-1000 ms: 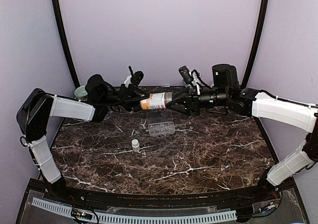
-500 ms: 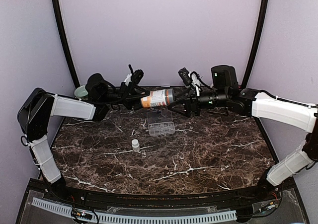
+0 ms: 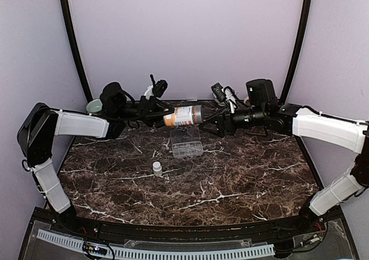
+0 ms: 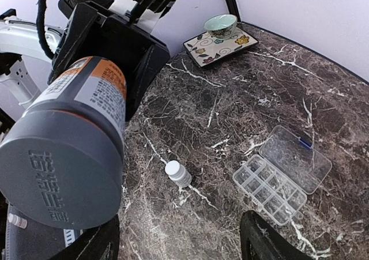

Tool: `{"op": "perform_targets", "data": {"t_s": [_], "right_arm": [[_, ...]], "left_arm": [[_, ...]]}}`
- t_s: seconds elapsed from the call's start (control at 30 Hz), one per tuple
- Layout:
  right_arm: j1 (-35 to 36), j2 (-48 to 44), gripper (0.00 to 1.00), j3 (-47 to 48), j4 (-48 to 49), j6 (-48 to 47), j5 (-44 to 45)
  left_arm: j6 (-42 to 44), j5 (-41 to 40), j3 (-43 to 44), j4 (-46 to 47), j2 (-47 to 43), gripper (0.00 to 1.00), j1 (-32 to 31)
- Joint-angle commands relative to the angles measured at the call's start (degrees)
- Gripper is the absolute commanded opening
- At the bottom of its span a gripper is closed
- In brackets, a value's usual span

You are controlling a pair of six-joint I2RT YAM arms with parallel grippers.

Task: Sort the pills into containers
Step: Pass from the right arm to the left, then unscrew the lid of the pill bottle.

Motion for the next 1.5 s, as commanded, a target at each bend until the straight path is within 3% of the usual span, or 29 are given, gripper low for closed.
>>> {"op": "perform_targets", "data": {"t_s": [0.0, 0.23, 0.87, 1.47], "right_arm": [[-0.72, -3.09, 0.72, -1.35, 3.37, 5.36, -3.67], [-0.79, -5.94, 0.72, -3.79, 4.74, 10.39, -7.11], [-3.95, -4.96, 0.76, -6.73, 21.20, 43.23, -12.35], [-3.89, -1.29, 0.76, -4.33, 19.77, 46.52, -13.36]], "left_arm": [[12.07, 0.25, 2.01, -12.23, -4.92, 0.22, -0.57], [15.12, -0.70, 2.06, -14.53, -4.87, 0.20, -0.57], [16.44, -1.35, 1.35, -14.16, -4.72, 0.19, -0.46], [19.34, -1.92, 2.69, -18.36, -4.86, 0.18, -0.52]]}}
